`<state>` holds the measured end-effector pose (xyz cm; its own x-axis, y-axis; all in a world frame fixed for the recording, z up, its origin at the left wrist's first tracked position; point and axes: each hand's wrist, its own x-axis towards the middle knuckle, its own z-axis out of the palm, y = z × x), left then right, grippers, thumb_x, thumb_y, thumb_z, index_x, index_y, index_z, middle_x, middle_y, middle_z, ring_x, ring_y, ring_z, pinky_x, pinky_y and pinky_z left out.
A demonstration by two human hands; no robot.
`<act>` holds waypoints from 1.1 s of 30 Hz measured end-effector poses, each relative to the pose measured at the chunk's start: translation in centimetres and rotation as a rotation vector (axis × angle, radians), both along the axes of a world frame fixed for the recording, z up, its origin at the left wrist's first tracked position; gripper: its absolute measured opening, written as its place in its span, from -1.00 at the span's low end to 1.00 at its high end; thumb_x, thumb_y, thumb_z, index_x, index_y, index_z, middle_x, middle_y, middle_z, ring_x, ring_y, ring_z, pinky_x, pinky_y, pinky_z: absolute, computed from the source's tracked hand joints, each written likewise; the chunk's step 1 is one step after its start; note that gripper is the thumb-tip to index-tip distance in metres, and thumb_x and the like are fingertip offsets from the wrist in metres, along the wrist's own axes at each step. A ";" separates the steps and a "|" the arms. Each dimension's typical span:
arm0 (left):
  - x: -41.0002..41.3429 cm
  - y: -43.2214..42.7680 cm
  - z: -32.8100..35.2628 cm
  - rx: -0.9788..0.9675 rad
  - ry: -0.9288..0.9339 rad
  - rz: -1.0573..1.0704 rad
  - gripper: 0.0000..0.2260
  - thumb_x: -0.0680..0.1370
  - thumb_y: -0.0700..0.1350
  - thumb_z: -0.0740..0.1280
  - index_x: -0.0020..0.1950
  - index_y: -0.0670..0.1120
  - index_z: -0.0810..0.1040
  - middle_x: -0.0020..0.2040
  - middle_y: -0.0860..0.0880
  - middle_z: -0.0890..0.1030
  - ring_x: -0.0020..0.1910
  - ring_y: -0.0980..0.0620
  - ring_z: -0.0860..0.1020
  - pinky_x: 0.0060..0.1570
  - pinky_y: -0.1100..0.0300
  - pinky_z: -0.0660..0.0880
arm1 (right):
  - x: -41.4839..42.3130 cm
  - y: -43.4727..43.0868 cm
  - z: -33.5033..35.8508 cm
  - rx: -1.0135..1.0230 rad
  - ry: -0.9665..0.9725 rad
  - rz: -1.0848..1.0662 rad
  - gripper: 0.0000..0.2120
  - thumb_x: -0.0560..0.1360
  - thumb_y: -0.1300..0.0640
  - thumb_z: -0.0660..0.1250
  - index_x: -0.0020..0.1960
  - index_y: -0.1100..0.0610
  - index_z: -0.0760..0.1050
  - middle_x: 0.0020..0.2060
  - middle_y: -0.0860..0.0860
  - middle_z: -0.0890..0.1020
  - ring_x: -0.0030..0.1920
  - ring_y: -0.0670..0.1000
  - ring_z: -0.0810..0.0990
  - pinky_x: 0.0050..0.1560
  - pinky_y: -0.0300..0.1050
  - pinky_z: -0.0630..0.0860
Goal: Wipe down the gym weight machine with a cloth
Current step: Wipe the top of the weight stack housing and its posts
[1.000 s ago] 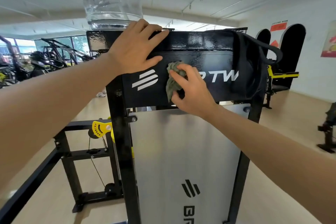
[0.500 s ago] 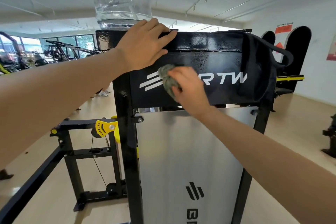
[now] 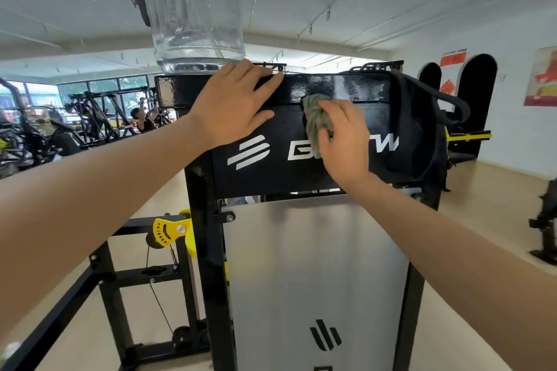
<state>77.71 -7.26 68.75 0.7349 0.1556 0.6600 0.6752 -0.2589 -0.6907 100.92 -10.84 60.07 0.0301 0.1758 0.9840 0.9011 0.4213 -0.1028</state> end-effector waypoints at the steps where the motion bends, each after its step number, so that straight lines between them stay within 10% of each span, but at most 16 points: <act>1: 0.0 0.0 0.0 0.002 0.005 0.007 -0.41 0.66 0.16 0.17 0.58 -0.16 0.24 0.41 -0.22 0.45 0.31 -0.24 0.42 0.30 -0.12 0.34 | -0.8 0.0 0.0 -0.015 -0.037 0.013 -0.58 0.38 0.41 0.30 0.23 0.26 0.56 0.14 0.19 0.59 0.09 0.24 0.53 0.16 -0.03 0.43; 8: -1.1 -1.1 -1.1 -0.013 0.066 0.059 -0.42 0.66 0.12 0.17 0.59 -0.18 0.23 0.57 -0.25 0.28 0.49 -0.25 0.31 0.45 -0.14 0.26 | -1.3 -0.6 -4.6 -0.069 -0.403 0.049 -0.69 0.42 0.38 0.30 0.14 0.24 0.61 0.07 0.11 0.64 -0.03 0.19 0.56 -0.07 0.03 0.57; 17: -11.1 -2.4 -8.9 -0.081 -0.152 0.092 -0.38 0.65 0.19 0.22 0.59 -0.16 0.27 0.59 -0.18 0.27 0.55 -0.21 0.25 0.47 -0.17 0.24 | -3.6 -0.5 -2.9 -0.100 -0.100 0.072 -0.66 0.41 0.37 0.38 0.17 0.25 0.61 0.07 0.16 0.64 0.03 0.21 0.56 0.11 -0.09 0.41; 27: -10.7 -2.1 -11.5 -0.168 -0.239 0.108 -0.24 0.60 0.25 0.25 0.63 -0.20 0.13 0.65 -0.19 0.10 0.64 -0.17 0.01 0.56 -0.13 0.15 | -9.2 0.6 -8.5 -0.112 -0.575 0.178 -0.74 0.48 0.35 0.41 0.17 0.29 0.61 0.05 0.15 0.63 -0.02 0.16 0.54 -0.09 0.03 0.60; 33: -11.3 -1.6 -12.2 -0.192 -0.251 0.064 -0.26 0.62 0.23 0.26 0.63 -0.18 0.15 0.65 -0.18 0.09 0.64 -0.18 0.01 0.56 -0.14 0.16 | -6.9 0.4 -5.7 -0.011 -0.239 0.133 -0.71 0.43 0.38 0.26 0.10 0.30 0.63 0.04 0.18 0.63 -0.04 0.20 0.54 0.00 -0.10 0.48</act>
<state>66.42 -8.88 56.50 0.5379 0.3355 0.7734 0.8372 -0.3206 -0.4432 94.01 -10.47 54.33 -0.2265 0.1737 0.9584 0.8370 0.5379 0.1004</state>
